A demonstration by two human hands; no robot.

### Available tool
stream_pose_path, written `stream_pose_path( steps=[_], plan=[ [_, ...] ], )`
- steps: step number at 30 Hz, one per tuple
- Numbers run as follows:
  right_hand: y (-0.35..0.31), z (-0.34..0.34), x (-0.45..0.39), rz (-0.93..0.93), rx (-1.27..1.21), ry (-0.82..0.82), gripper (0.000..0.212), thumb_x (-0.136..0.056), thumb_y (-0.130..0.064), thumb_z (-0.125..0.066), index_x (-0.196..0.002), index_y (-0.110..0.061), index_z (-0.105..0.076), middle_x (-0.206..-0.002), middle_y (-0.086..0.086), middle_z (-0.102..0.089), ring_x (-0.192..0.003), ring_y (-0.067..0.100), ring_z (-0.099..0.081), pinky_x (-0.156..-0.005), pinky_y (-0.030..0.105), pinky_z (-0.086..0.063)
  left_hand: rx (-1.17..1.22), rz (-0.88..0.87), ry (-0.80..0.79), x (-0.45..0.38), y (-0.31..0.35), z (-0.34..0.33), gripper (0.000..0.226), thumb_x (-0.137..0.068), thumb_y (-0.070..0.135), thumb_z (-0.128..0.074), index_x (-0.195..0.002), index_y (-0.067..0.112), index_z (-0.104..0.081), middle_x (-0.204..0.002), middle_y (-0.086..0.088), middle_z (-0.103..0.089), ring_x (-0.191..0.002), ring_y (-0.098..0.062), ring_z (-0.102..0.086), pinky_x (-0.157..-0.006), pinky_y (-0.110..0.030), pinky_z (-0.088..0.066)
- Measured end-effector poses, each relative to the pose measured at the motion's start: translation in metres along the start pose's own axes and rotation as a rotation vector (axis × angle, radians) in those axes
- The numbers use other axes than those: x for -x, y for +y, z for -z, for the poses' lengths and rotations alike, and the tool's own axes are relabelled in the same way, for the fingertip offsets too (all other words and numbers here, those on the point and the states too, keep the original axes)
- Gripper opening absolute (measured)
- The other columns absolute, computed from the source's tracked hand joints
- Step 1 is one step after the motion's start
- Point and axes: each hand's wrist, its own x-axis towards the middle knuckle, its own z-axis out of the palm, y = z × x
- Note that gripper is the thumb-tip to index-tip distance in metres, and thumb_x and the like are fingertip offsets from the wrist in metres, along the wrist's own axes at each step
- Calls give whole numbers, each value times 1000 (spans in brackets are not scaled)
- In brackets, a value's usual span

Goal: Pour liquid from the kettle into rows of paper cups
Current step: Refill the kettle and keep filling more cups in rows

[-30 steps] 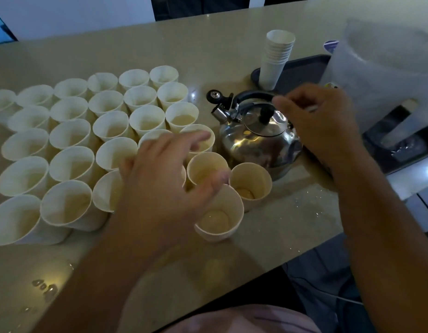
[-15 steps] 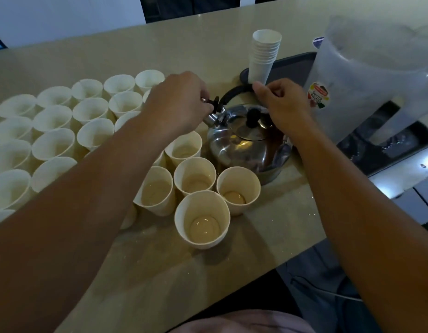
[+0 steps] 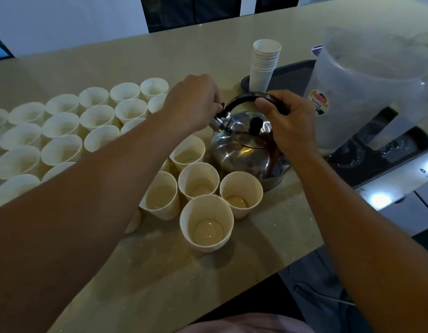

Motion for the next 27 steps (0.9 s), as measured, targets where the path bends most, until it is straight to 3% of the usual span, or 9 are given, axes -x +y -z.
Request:
stream_pose_path(
  steps=[10,18,23,27],
  plan=[
    [-50,21,-30,99,-59,138,7,-93,-33,-70,-97,-27,-69,-80,-18,-66,-79,-6,-62,-79,13,-50,85,-125,184,-8,21,58,19,-94,30,-67,-108,20,-76,-97,1,-73,-88,-14,-63,-84,-32,-50],
    [-105,51,-41,203,-66,213,9,-91,-35,-72,-91,-26,-72,-71,-20,-64,-67,-6,-57,-70,14,-48,106,-225,300,7,44,102,19,-97,29,-64,-109,18,-74,-93,7,-68,-84,-7,-61,-80,-23,-45],
    [-126,81,-25,175,-59,179,4,-90,-34,-73,-87,-34,-71,-63,-28,-63,-62,-5,-55,-65,14,-46,140,-301,272,25,56,112,20,-96,30,-64,-109,19,-74,-91,12,-66,-75,4,-57,-69,-7,-36],
    [-129,108,-7,176,-72,113,6,-91,-32,-72,-94,-27,-74,-61,-22,-62,-58,-2,-52,-59,15,-42,176,-352,164,39,63,115,14,-94,33,-67,-101,25,-75,-83,19,-66,-70,8,-57,-64,-8,-37]
  ],
)
